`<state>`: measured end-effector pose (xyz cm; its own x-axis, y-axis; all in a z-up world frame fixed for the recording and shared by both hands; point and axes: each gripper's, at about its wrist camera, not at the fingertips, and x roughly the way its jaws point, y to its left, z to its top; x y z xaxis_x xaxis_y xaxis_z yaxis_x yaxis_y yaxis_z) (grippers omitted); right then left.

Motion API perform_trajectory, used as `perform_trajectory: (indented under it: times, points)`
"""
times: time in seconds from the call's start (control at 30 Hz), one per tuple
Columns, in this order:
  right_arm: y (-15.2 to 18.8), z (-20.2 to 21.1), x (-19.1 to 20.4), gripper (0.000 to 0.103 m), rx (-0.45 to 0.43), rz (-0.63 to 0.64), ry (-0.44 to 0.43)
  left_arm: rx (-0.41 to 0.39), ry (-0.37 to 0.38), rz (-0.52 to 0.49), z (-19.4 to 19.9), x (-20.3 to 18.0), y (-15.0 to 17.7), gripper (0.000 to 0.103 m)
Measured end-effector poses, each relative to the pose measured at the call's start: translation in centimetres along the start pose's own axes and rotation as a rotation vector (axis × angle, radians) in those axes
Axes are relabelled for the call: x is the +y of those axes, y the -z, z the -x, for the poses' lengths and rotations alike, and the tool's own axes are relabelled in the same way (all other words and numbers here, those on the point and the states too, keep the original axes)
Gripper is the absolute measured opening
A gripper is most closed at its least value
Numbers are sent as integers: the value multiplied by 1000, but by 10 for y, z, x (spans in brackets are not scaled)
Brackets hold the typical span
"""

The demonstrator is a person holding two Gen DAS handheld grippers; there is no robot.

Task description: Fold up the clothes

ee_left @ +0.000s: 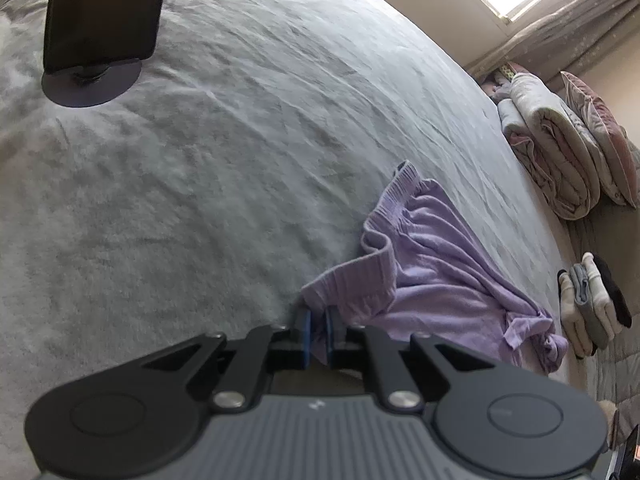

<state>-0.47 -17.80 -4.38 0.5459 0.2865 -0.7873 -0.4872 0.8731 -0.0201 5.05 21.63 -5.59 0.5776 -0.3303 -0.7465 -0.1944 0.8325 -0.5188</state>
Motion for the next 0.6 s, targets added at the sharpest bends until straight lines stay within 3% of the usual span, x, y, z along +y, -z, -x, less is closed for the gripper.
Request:
perform_trajectory:
  times: [0.3,0.4,0.6]
  points:
    - [11,65,-4,0,-74,-111,-222,-46,55,-16,31,11,-6,5]
    - [18,81,-5,0,-91,-133,-295,-24,105,-2,40,19,-6,5]
    - [28,79,0,0,-40,-108,-344,23,108,-77,46,22,1,5]
